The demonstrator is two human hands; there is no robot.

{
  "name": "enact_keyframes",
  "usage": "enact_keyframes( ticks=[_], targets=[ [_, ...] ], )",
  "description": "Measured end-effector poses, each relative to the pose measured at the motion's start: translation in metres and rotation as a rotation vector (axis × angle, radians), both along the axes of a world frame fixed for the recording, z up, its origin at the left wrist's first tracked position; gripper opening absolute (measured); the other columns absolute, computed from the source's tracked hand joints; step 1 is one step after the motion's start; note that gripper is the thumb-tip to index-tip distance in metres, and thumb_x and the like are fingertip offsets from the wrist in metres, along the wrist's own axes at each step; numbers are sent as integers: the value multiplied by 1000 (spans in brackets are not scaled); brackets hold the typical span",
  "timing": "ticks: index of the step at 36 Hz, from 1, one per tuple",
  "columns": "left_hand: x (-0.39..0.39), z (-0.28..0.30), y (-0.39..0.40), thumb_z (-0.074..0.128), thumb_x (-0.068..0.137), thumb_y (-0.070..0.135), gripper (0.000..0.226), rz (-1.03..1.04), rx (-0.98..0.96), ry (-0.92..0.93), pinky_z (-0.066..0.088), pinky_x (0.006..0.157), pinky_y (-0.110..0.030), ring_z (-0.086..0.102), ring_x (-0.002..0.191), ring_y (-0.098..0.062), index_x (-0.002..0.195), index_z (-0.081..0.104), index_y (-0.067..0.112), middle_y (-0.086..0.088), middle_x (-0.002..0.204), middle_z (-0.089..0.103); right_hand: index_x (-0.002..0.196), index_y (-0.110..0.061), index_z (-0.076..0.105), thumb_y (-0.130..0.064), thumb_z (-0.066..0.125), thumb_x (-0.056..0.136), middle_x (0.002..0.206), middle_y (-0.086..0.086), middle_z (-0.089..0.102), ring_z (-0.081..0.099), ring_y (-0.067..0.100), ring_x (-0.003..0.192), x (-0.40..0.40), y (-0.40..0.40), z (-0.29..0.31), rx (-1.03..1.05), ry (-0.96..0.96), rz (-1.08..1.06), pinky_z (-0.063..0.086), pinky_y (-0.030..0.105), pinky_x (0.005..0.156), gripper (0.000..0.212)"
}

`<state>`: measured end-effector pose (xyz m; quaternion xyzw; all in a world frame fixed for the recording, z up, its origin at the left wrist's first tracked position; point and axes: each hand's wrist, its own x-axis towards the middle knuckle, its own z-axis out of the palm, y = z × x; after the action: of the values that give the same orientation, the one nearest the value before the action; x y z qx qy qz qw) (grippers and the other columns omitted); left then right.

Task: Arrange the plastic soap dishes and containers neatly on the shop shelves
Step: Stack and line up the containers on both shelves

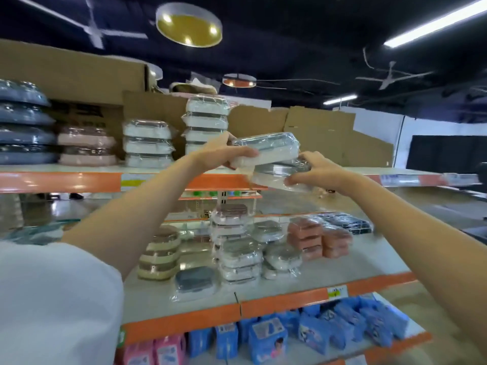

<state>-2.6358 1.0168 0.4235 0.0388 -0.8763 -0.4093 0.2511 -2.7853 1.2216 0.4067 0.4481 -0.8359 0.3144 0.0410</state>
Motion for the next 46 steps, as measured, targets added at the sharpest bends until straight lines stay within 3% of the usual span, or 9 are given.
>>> enact_keyframes(
  ticks=[4,9,14,18,23,28,35,38,46],
  targets=[
    [-15,12,-17,79,56,60,70,49,-19,14,57,83,-37,51,77,-14,97,45,14,-3,88,48,147,-14,30,-40,77,76,146,9,26,38,25,129,-26,-13,11,-14,44,-15,35,33,102,89],
    [-46,18,-34,73,77,44,45,157,-78,19,43,56,-15,36,51,-6,68,35,21,1,65,32,146,-10,30,-39,79,75,144,12,24,39,27,127,-68,-35,21,-14,68,-64,36,37,107,92],
    [-90,20,-61,76,72,51,50,282,-95,-2,49,73,-32,41,59,-11,73,37,19,4,65,38,148,-9,27,-36,78,77,146,13,22,37,29,130,-131,-57,31,20,85,-62,35,36,106,92],
    [-126,22,-75,74,75,49,48,379,-153,-48,46,61,-18,47,63,-15,66,39,19,-1,64,41,146,-6,29,-37,78,77,144,14,23,39,30,125,-187,-76,44,53,90,-62,40,38,103,89],
    [-172,30,-95,74,65,63,54,481,-174,-114,47,74,-31,52,54,-11,61,43,19,4,55,49,140,-7,35,-40,75,77,137,12,27,40,23,104,-241,-103,62,91,121,-100,39,32,90,81],
    [-203,39,-101,73,66,64,57,546,-238,-227,45,67,-27,58,49,-8,55,42,18,3,49,47,148,-6,21,-44,73,78,153,16,10,37,35,130,-275,-124,70,139,72,-112,37,41,105,95],
    [-232,29,-104,78,65,60,56,543,-274,-326,46,61,-28,55,57,-15,66,46,14,2,59,47,146,-1,25,-39,66,85,155,21,6,24,38,139,-285,-146,66,107,-10,-105,34,45,111,83],
    [-240,20,-103,77,70,55,65,541,-259,-356,47,56,-24,58,61,-12,98,56,0,0,74,52,147,1,21,-38,65,87,154,21,6,29,39,136,-281,-154,62,92,-34,-102,35,42,110,84],
    [-240,9,-107,75,75,51,73,505,-286,-441,53,90,-35,61,103,-21,127,47,7,-7,121,55,145,0,28,-40,65,86,158,21,5,24,38,140,-278,-179,49,48,-107,-38,33,45,111,81]
  ],
)
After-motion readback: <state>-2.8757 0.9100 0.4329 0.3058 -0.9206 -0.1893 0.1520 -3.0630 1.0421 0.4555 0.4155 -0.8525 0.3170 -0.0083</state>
